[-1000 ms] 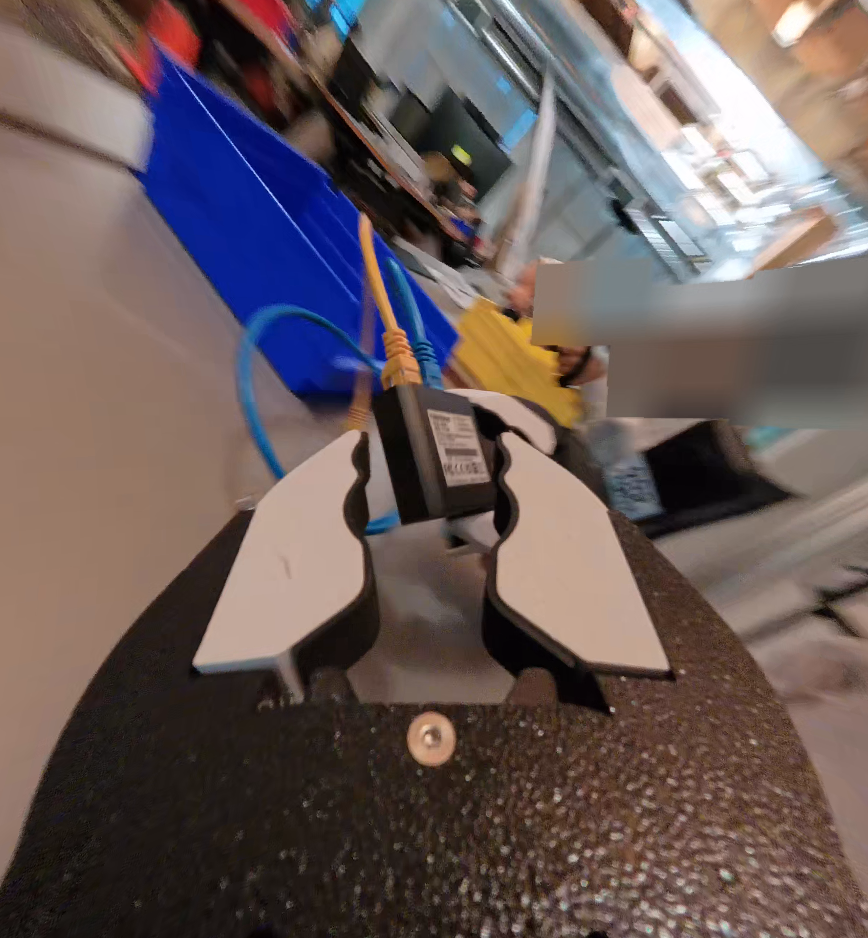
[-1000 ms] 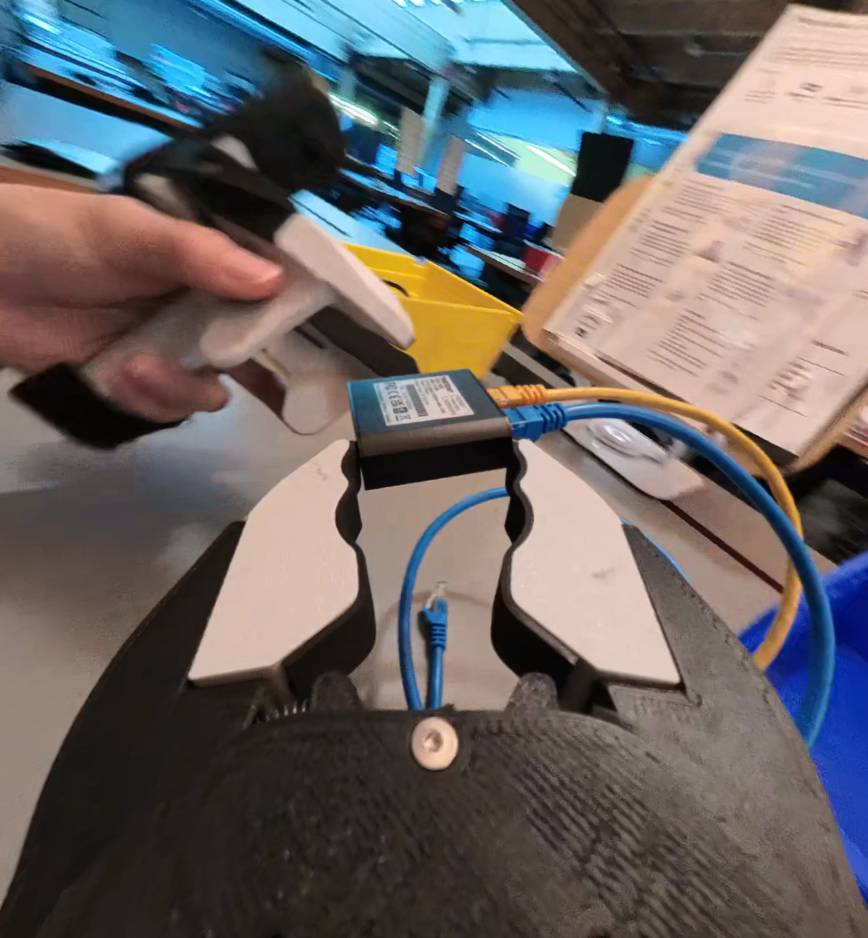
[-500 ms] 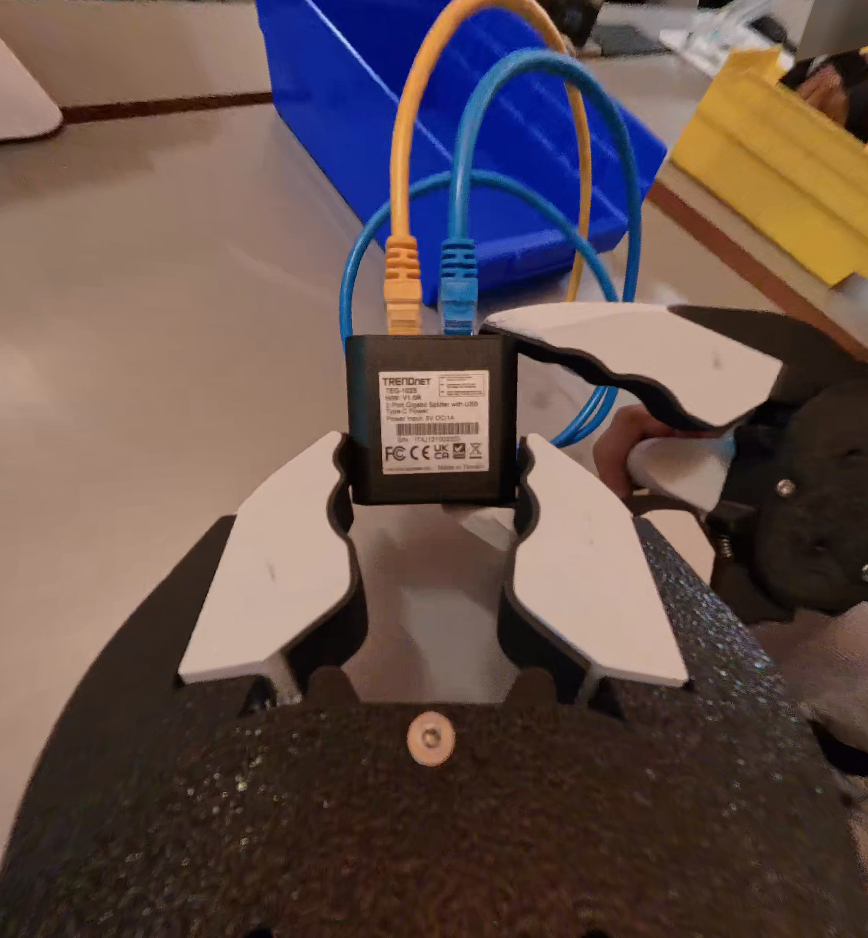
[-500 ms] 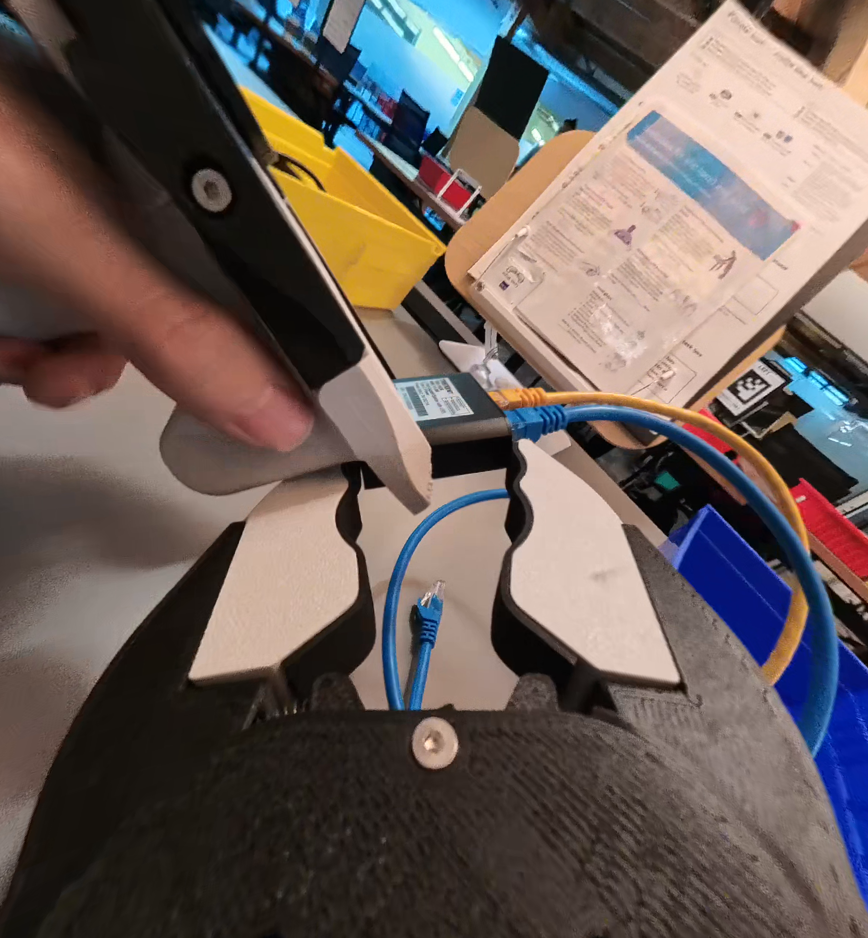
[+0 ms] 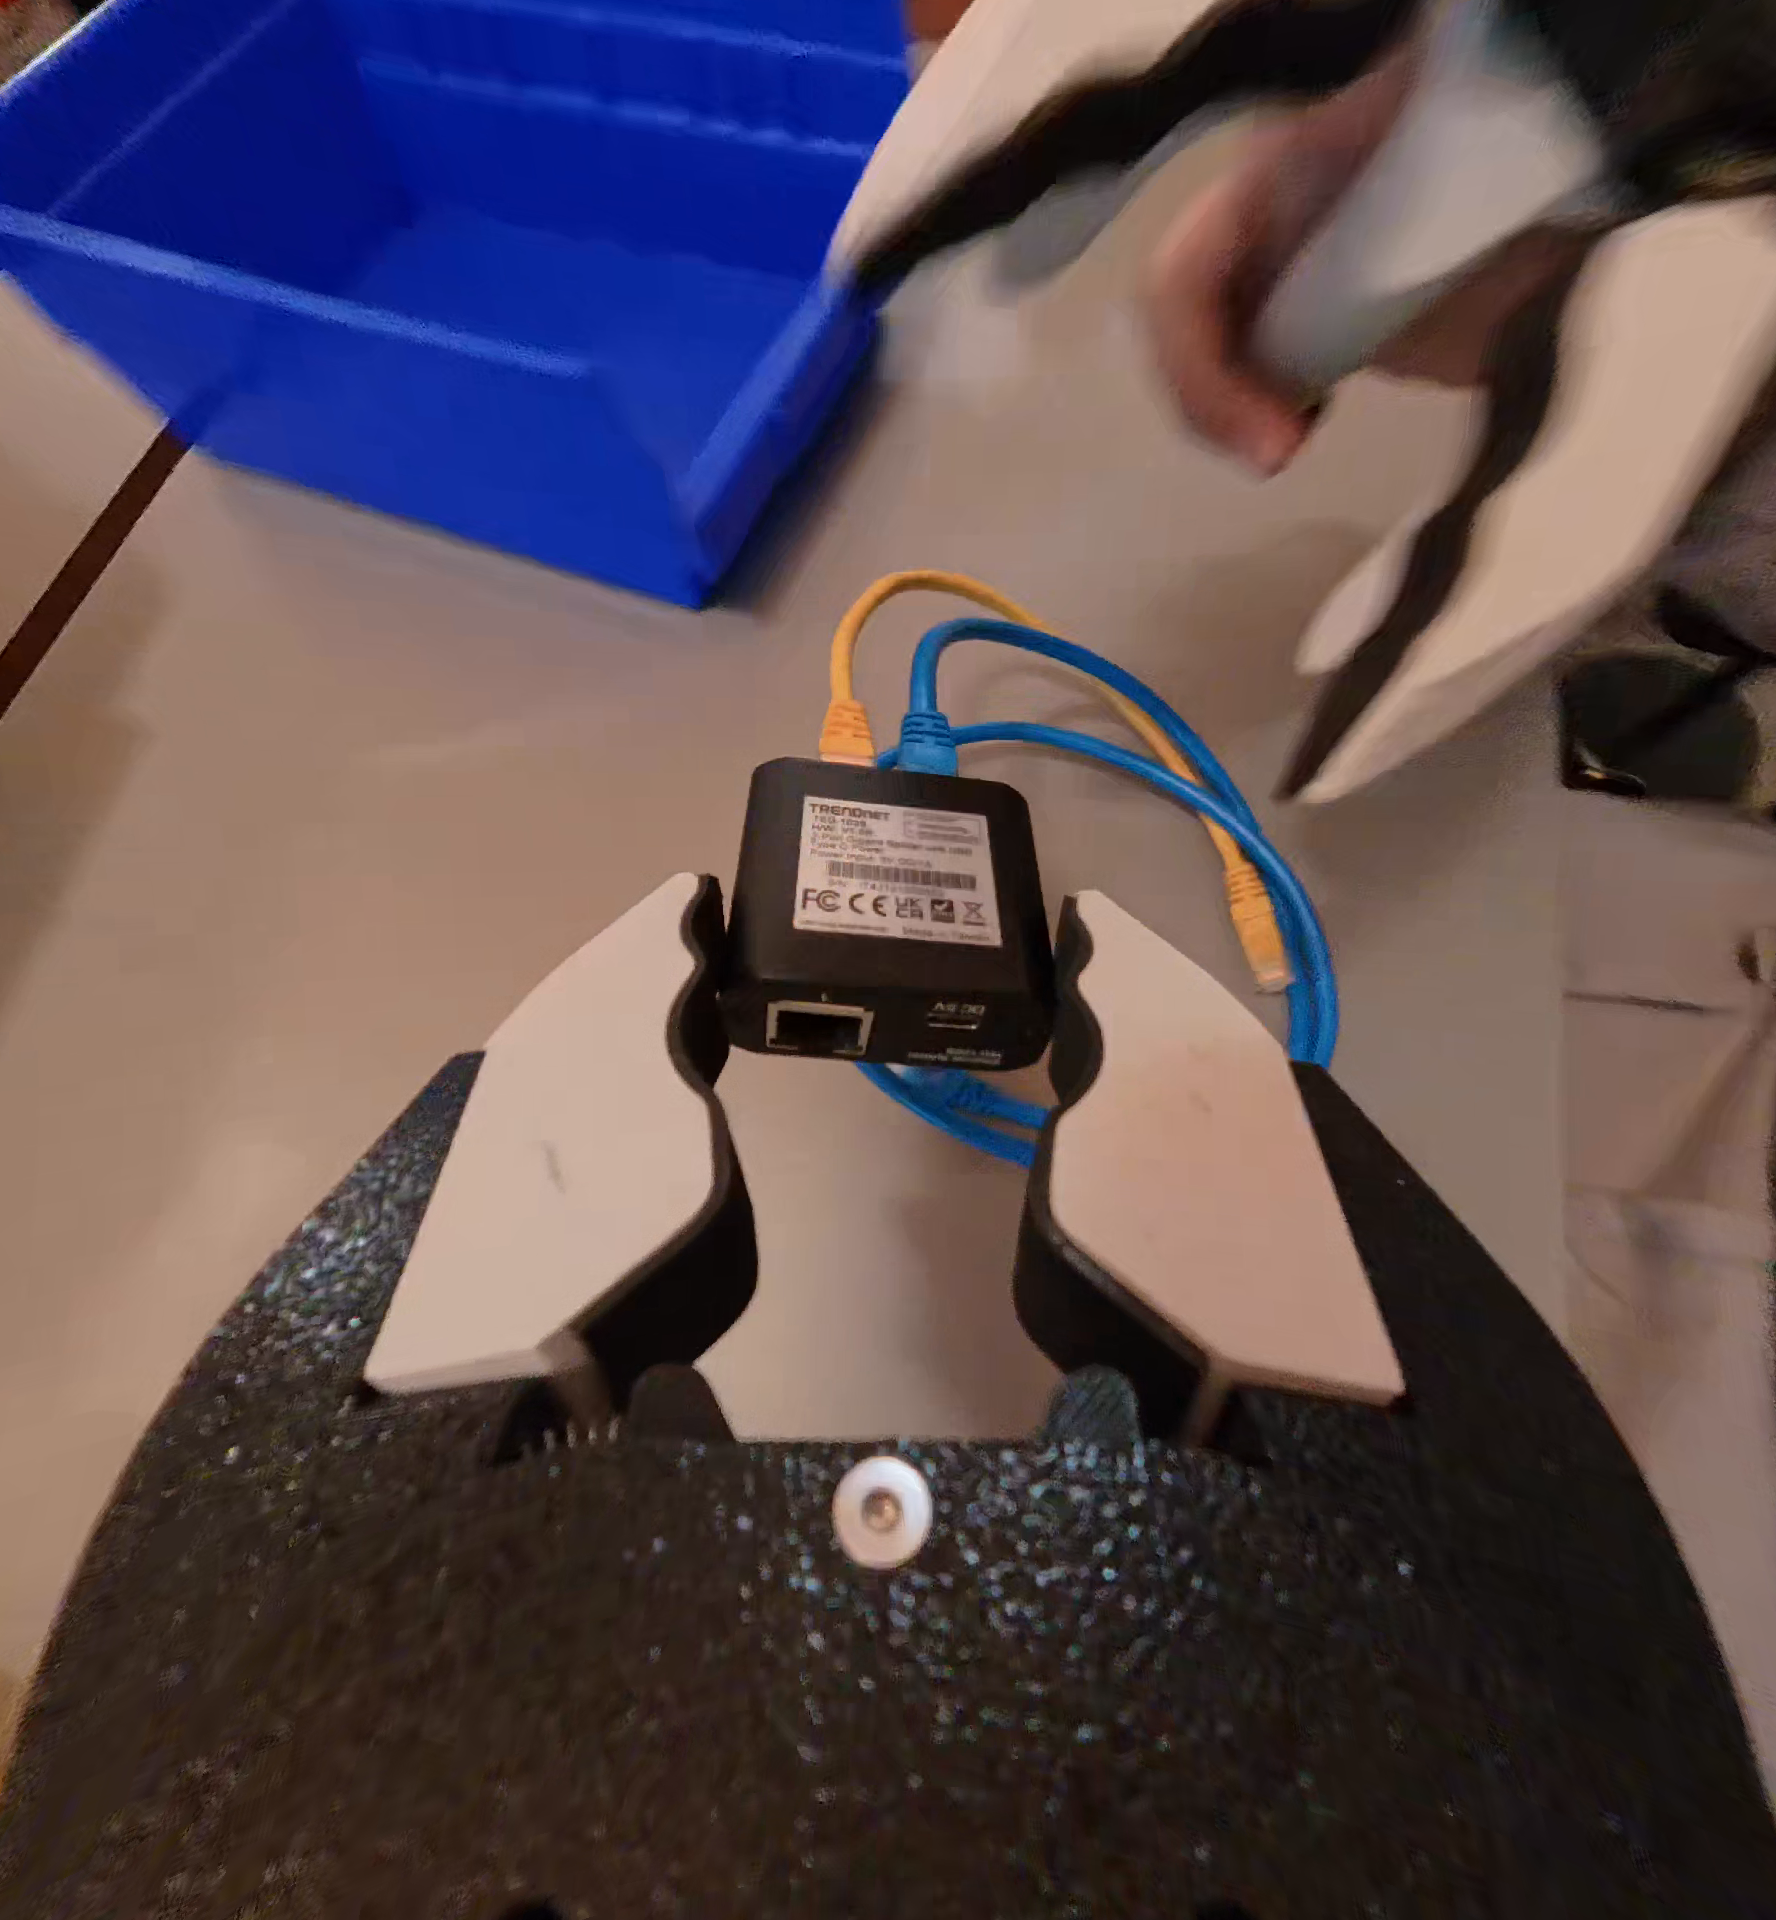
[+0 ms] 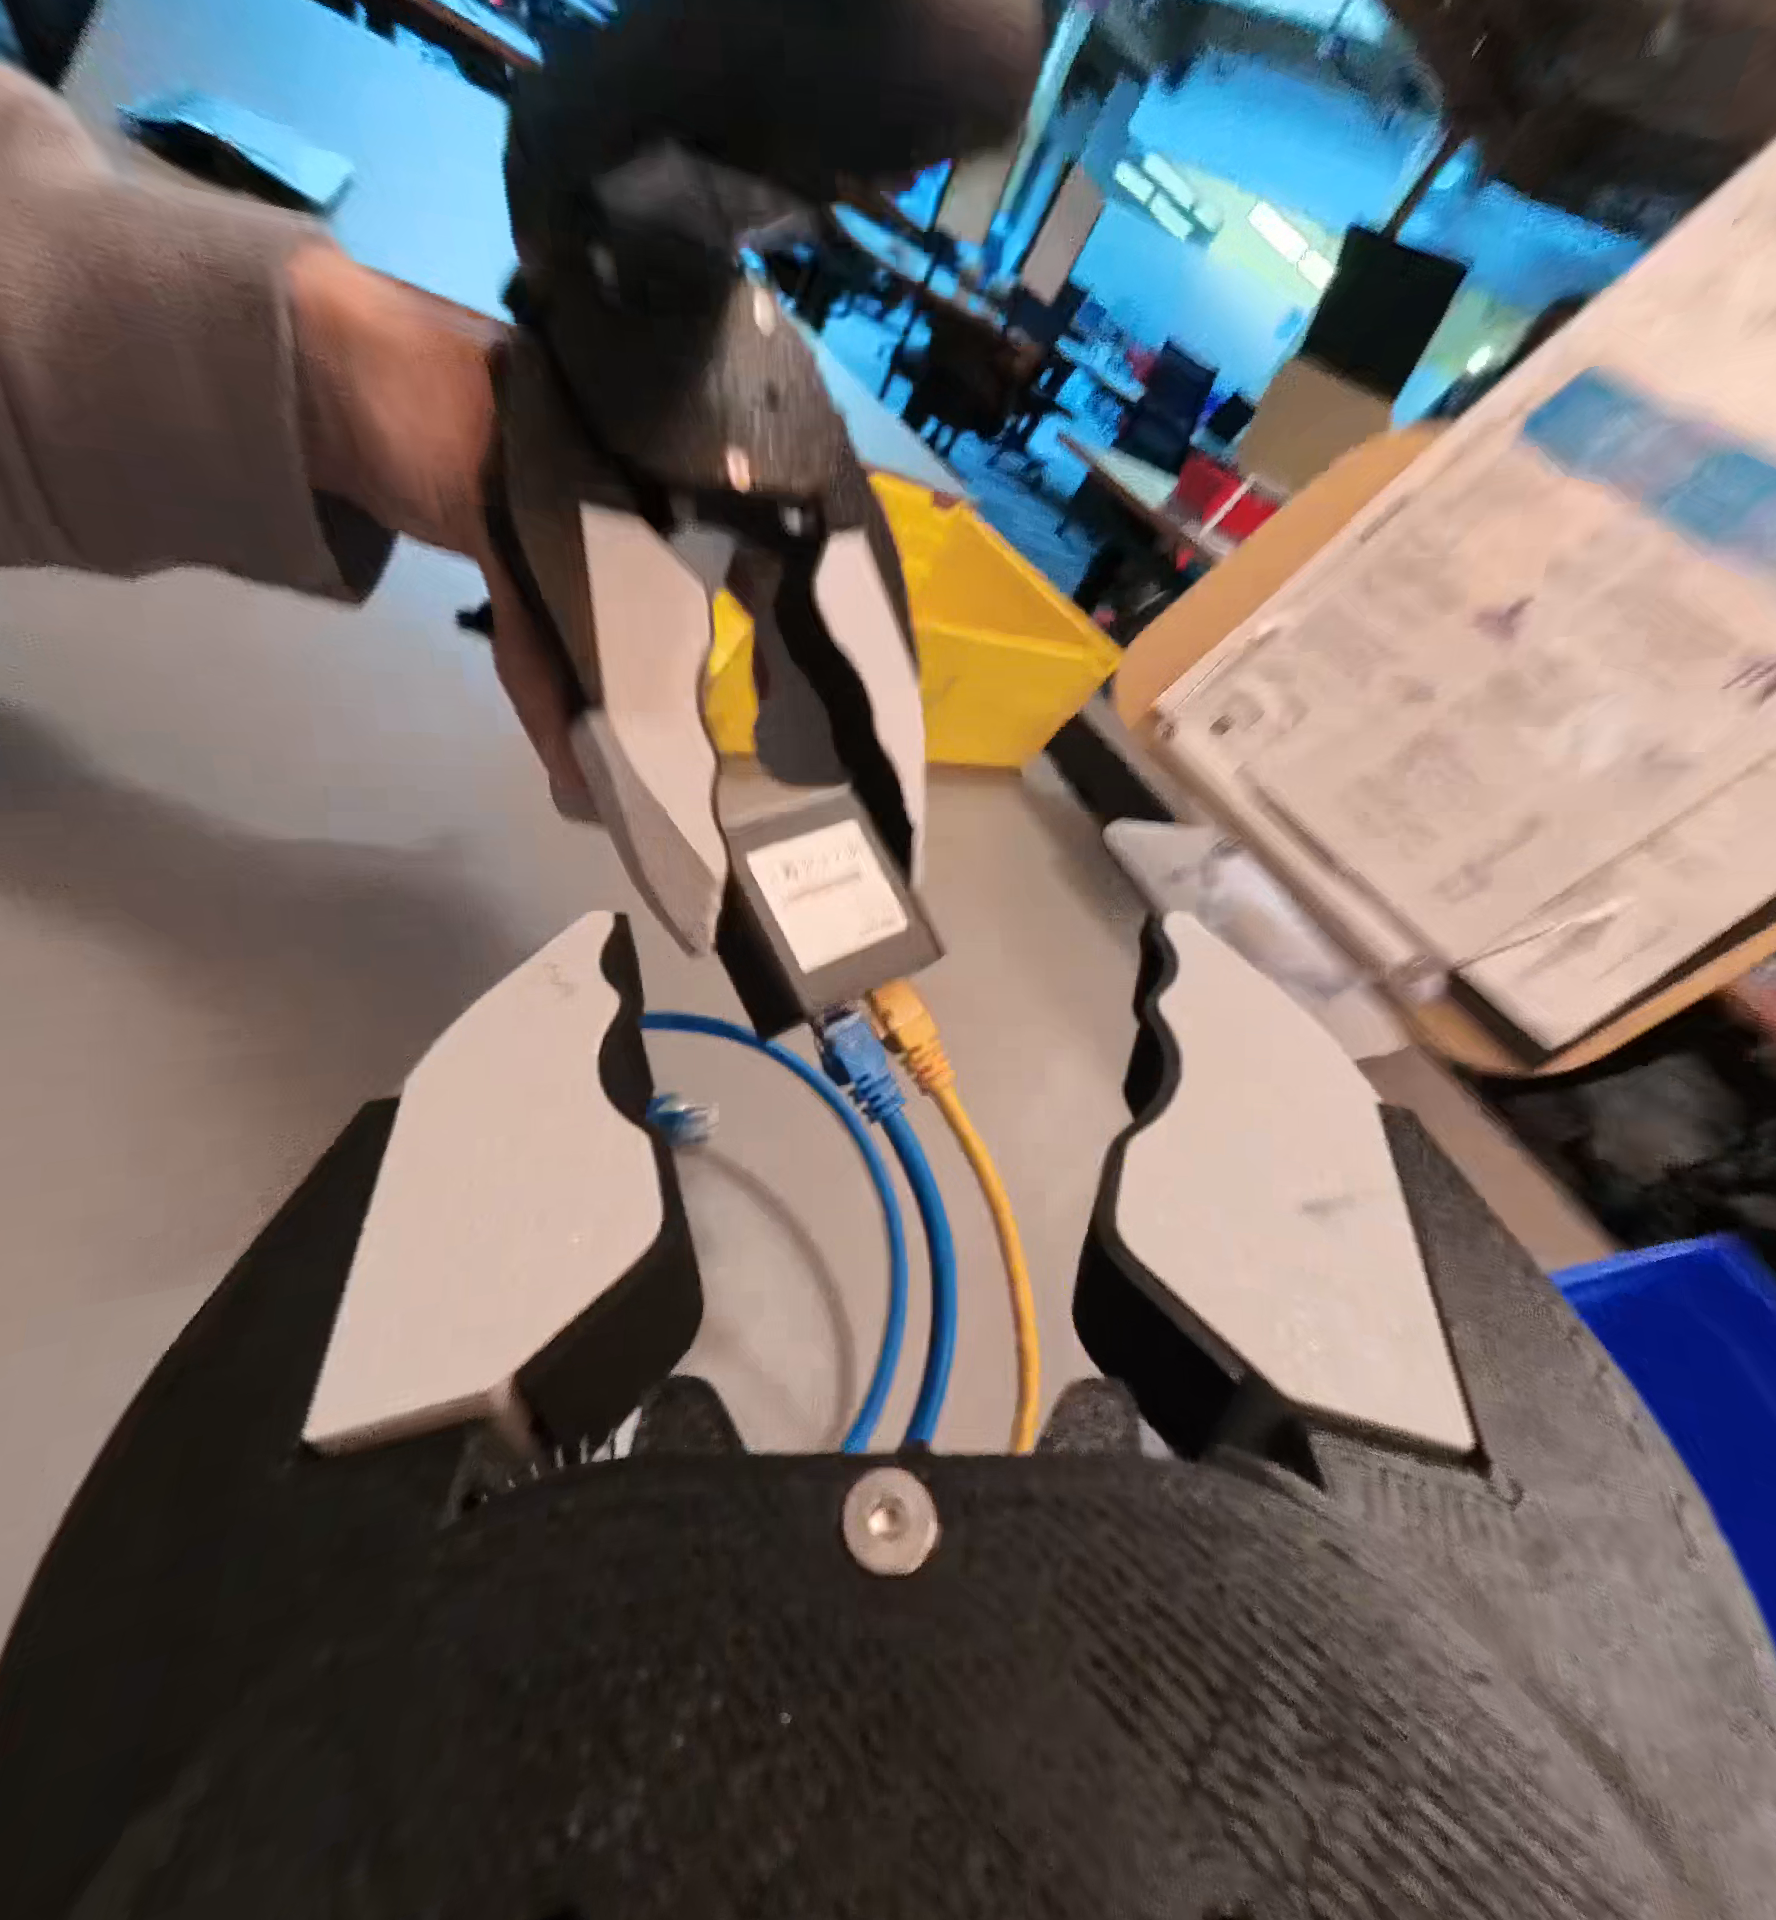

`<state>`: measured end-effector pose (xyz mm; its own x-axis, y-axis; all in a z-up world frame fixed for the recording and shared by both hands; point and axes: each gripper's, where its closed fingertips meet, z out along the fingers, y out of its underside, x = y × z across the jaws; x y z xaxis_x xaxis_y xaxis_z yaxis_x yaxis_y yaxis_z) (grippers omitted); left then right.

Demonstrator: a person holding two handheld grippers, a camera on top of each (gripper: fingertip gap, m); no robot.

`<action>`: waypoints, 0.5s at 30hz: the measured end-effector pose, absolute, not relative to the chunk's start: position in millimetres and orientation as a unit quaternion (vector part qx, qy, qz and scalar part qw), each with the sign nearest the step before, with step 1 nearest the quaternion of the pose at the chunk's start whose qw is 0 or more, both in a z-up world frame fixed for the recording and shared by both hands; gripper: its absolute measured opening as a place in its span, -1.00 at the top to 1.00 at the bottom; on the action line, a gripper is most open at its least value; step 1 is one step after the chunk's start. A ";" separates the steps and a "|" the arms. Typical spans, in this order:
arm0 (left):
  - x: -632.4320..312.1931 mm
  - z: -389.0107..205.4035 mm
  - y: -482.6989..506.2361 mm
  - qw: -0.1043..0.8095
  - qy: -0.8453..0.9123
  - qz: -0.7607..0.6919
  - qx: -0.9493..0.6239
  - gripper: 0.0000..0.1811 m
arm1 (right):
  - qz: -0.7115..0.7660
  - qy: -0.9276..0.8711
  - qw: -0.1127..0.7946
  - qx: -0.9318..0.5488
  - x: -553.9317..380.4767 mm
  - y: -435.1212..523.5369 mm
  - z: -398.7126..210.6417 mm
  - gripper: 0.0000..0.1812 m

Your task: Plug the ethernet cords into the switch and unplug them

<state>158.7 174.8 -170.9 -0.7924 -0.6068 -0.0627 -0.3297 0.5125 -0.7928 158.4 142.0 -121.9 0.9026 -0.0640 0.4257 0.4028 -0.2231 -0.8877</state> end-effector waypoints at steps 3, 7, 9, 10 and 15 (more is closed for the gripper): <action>150.5 -162.3 156.1 0.150 0.871 -0.419 -0.207 0.34 | -0.056 -0.093 0.648 -0.754 153.9 144.5 -146.1 0.07; 155.1 -140.5 149.2 0.156 0.861 -0.448 -0.184 0.68 | -0.021 -0.082 0.693 -0.716 159.6 141.2 -151.5 0.22; 157.6 -96.3 140.6 0.115 0.782 -0.580 -0.198 1.00 | -0.045 -0.099 0.680 -0.725 165.2 139.6 -161.6 0.52; 167.8 -97.2 148.5 0.123 0.781 -0.570 -0.222 1.00 | -0.058 -0.095 0.695 -0.711 166.9 139.4 -158.2 0.53; 185.1 -179.8 184.1 0.180 0.833 -0.425 -0.306 0.98 | -0.066 -0.082 0.673 -0.732 176.3 140.2 -186.5 0.40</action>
<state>185.1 184.1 -179.8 -0.7483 -0.6622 -0.0395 -0.3562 0.4513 -0.8182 176.3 140.2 -186.5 0.9779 0.0301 0.2071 0.2089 -0.0815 -0.9745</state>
